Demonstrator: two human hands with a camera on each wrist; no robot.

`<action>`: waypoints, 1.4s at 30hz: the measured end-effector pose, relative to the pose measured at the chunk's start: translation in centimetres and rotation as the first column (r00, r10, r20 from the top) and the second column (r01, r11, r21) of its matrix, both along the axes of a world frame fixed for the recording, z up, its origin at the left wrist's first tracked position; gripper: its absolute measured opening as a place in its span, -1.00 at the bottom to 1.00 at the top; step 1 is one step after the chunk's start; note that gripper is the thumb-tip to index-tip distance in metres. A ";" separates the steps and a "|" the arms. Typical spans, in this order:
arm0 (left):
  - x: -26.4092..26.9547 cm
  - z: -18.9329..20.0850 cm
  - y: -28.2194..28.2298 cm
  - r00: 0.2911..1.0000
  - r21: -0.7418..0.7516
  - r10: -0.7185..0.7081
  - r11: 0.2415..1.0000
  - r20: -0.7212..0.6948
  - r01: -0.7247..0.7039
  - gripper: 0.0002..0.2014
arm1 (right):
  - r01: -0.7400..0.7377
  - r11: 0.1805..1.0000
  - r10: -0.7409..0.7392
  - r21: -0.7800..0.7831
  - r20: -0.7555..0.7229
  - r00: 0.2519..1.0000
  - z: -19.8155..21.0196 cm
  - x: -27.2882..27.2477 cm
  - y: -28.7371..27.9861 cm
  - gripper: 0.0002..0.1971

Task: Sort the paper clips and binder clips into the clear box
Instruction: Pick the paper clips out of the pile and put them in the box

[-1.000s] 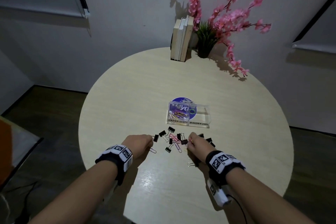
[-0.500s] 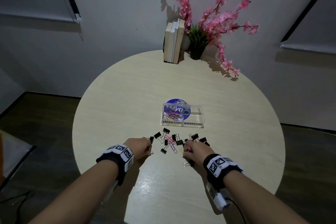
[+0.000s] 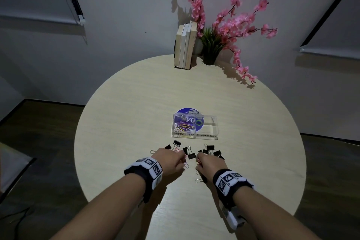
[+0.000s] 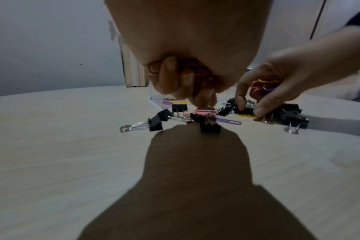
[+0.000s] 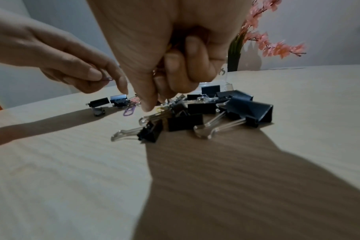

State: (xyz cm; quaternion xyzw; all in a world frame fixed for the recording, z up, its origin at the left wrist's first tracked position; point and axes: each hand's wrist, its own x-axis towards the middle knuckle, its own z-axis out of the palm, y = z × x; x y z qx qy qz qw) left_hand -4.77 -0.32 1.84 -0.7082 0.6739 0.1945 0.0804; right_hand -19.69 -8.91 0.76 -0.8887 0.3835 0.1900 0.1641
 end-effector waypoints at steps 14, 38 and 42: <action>-0.3 -1.1 -2.1 0.996 0.132 -0.080 0.988 0.029 0.076 -0.76 | -0.105 0.992 0.099 0.065 0.081 0.992 0.3 -0.1 -1.4 -0.78; 1.8 -1.3 0.4 0.962 -0.045 0.254 0.965 -0.101 -0.260 -0.79 | -0.024 0.992 0.005 0.121 0.155 0.988 0.8 2.4 -0.7 -0.70; 1.6 -1.2 0.5 0.977 -0.016 0.201 0.979 -0.065 -0.202 -0.73 | -0.069 0.992 0.066 0.108 0.032 0.997 -0.1 3.4 1.0 -0.70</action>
